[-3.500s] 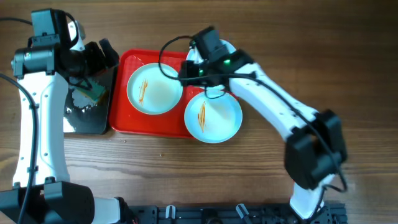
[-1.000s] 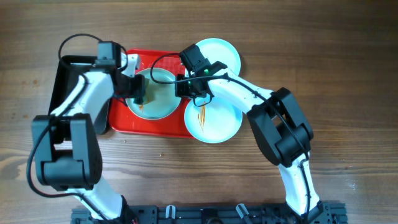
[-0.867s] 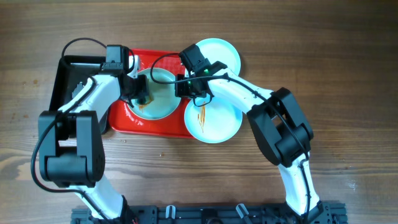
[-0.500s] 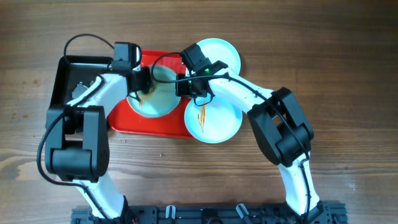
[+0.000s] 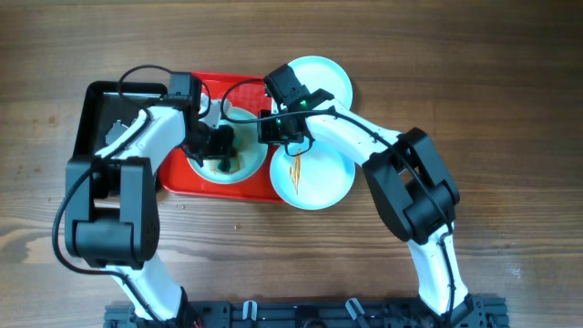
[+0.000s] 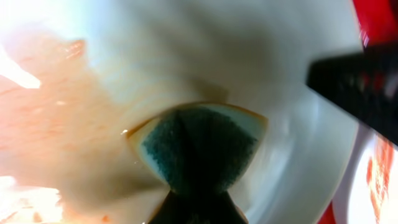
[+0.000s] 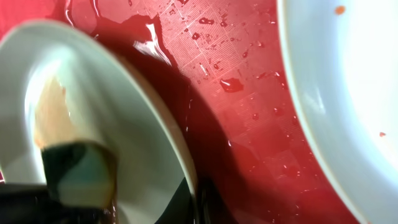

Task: Clean dirty plates on tray and stack at the side
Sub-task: 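Scrub the left plate with the sponge while the right gripper holds the top plate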

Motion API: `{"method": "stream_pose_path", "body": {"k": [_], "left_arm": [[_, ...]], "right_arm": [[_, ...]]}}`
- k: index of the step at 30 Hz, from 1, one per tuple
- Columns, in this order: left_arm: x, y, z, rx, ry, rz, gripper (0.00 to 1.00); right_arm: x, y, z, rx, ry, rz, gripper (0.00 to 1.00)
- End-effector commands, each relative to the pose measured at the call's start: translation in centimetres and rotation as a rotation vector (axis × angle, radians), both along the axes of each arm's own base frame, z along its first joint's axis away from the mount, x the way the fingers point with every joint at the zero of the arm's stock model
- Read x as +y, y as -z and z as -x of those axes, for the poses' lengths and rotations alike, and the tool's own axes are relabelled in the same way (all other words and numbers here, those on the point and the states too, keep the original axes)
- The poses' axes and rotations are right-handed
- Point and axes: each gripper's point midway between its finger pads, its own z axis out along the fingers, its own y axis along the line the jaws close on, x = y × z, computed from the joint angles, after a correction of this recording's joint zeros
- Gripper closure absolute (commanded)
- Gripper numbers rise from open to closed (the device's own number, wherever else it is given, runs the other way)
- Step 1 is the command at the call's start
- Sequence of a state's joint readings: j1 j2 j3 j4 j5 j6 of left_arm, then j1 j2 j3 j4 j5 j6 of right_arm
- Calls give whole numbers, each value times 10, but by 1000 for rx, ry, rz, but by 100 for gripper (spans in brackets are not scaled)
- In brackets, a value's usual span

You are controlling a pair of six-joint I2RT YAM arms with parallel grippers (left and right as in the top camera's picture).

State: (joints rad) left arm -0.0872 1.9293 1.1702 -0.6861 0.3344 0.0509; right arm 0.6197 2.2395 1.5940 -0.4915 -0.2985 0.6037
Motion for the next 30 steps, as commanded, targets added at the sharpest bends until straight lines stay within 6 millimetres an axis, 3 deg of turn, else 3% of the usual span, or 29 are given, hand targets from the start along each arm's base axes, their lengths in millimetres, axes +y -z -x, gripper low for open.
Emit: {"method": "stream_pose_path", "body": {"k": [1,3,5,9,12,15,20,22,24,26,28,29,30], "left_arm": [[87,33,1,19,-413,-496,96],[115,24,-6,-47,-556,-638,96],[129,18,-4,-73,-657,-708,96],[127,11,-9,-89,-651,-695,96],[66,22,-24,-53,-335,-379,96],[10,19,-24,-53,-123,-85,96],[-22,6,-29,-100,-10,100,96],[-26,3,-34,-120,-6,126,96],[-24,-1,-51,-173,-64,131,96],[-5,-4,-79,-252,-211,51,96],[29,-2,-94,-297,-422,-96,96],[58,1,-92,-292,-580,-219,96],[74,3,-85,-280,-666,-294,96]], "right_arm": [[6,6,1,24,11,-15,96],[6,5,1,23,11,-16,96],[6,5,0,20,13,-14,96],[6,5,0,18,13,-16,96],[6,5,0,18,12,-16,96],[6,5,0,20,12,-15,96],[6,6,1,23,12,-13,96],[6,6,1,22,12,-13,96],[6,6,1,24,12,-12,96],[5,6,1,24,11,-12,96],[5,6,1,24,12,-12,96],[5,6,1,24,12,-11,96],[5,6,1,24,12,-12,96]]}}
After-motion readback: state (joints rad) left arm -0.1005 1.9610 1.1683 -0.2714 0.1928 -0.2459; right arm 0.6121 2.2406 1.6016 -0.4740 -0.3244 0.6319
